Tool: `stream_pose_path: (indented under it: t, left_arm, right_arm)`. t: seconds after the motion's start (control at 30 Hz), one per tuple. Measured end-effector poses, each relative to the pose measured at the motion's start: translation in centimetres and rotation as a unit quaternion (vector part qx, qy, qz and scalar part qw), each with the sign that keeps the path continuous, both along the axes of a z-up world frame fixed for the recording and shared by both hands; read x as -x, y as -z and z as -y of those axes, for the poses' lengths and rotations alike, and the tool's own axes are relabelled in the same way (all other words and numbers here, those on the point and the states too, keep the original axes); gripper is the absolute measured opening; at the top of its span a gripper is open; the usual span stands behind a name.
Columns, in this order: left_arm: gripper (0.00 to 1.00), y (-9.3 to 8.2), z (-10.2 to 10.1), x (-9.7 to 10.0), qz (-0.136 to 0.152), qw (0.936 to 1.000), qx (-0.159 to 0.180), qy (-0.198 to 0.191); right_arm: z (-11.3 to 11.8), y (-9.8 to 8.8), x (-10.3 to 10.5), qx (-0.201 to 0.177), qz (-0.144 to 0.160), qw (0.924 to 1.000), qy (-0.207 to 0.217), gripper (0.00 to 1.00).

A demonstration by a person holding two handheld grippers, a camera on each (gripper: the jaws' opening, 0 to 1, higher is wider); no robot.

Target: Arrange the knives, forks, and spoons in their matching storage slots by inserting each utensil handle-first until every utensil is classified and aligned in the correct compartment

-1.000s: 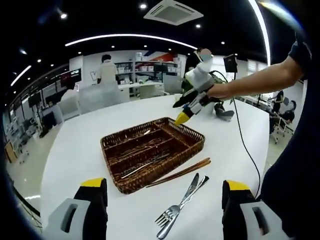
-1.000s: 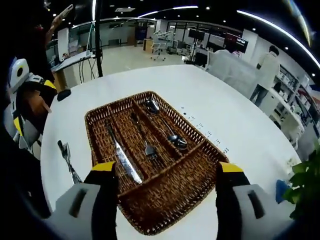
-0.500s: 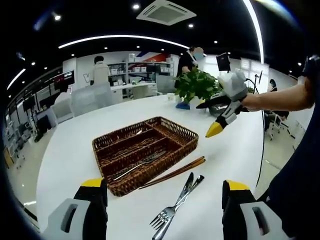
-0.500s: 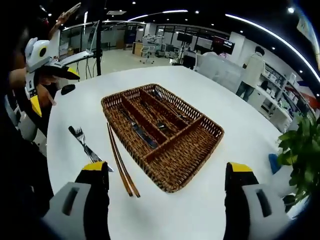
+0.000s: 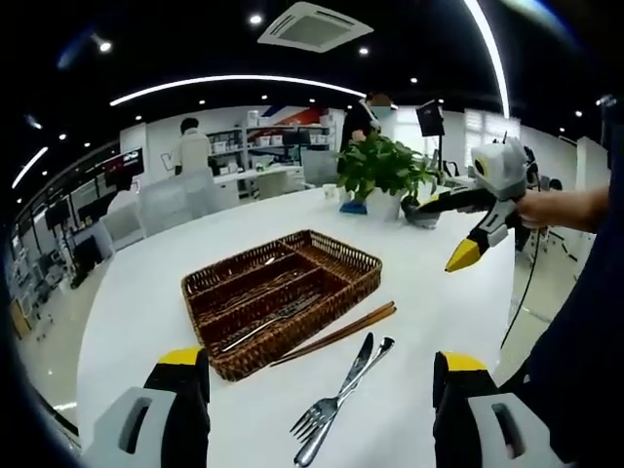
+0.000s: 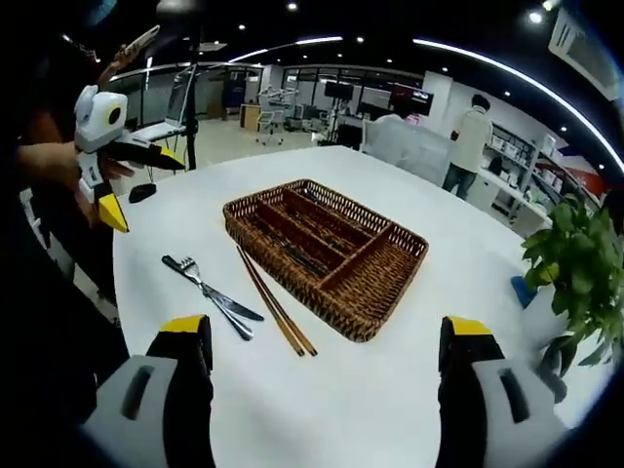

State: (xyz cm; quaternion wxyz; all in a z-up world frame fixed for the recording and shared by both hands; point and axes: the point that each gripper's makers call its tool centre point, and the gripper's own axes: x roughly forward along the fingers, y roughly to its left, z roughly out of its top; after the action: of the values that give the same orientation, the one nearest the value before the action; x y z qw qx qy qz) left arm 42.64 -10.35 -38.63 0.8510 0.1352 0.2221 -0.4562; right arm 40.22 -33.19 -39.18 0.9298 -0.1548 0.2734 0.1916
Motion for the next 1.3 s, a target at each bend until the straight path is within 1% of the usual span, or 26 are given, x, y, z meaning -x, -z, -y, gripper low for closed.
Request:
stream_pose_path:
  t: [0.03, 0.13, 0.23, 0.33, 0.4, 0.5, 0.67, 0.77, 0.93, 1.03, 1.17, 1.23, 1.3]
  left_arm:
    - [1.0, 0.0, 0.0, 0.1, 0.001, 1.0, -0.001, -0.001]
    - [1.0, -0.4, -0.1, 0.3, 0.015, 0.9999, 0.004, 0.002]
    - [1.0, -0.3, -0.2, 0.5, 0.016, 0.9999, 0.005, 0.003]
    - [0.95, 0.0, -0.4, 0.9, 0.013, 0.9999, 0.0, 0.008]
    - [0.93, 0.1, -0.5, 1.1, 0.011, 0.9999, -0.001, 0.009]
    - [0.91, 0.2, -0.5, 1.3, 0.017, 0.9998, -0.002, 0.013]
    - [0.89, 0.6, -0.4, 1.5, 0.021, 0.9995, -0.011, 0.022]
    - [0.89, 1.0, -0.5, 1.7, 0.019, 0.9992, -0.025, 0.024]
    - [0.88, 1.1, -0.6, 1.7, 0.013, 0.9994, -0.025, 0.021]
    - [0.87, 1.6, -0.8, 1.9, 0.005, 0.999, -0.037, 0.025]
    - [0.84, 2.0, -0.8, 1.9, 0.009, 0.9977, -0.054, 0.04]
    - [0.8, 2.2, -0.8, 2.0, 0.009, 0.9969, -0.06, 0.05]
    - [0.78, 2.6, -0.8, 2.0, 0.01, 0.9944, -0.081, 0.067]
  right_arm:
    - [-0.1, 0.1, 0.3, 0.001, -0.001, 1.0, 0.001, 0.99]
    - [-0.3, 0.5, 1.1, 0.022, -0.002, 0.9998, -0.004, 0.99]
    - [-0.4, 0.9, 1.8, 0.006, -0.008, 0.9999, 0.004, 0.99]
    - [-0.4, 1.0, 2.4, -0.005, -0.011, 0.9998, 0.013, 0.99]
    - [-0.5, 0.8, 2.6, -0.012, -0.008, 0.9998, 0.017, 0.99]
    - [-0.3, 0.7, 2.7, -0.005, -0.007, 0.9998, 0.018, 0.99]
    - [0.0, 0.3, 2.9, -0.01, -0.003, 0.9996, 0.025, 0.99]
    - [0.2, 0.2, 2.9, -0.006, -0.003, 0.9996, 0.027, 0.99]
    - [0.4, 0.1, 3.0, -0.015, -0.003, 0.9993, 0.033, 0.99]
    - [0.5, 0.1, 3.1, -0.015, -0.003, 0.9993, 0.035, 0.99]
    - [0.5, 0.1, 3.3, -0.02, -0.004, 0.999, 0.039, 0.98]
    - [0.5, 0.1, 3.3, -0.022, -0.005, 0.999, 0.04, 0.97]
    - [0.6, 0.1, 3.4, -0.021, -0.005, 0.9989, 0.041, 0.97]
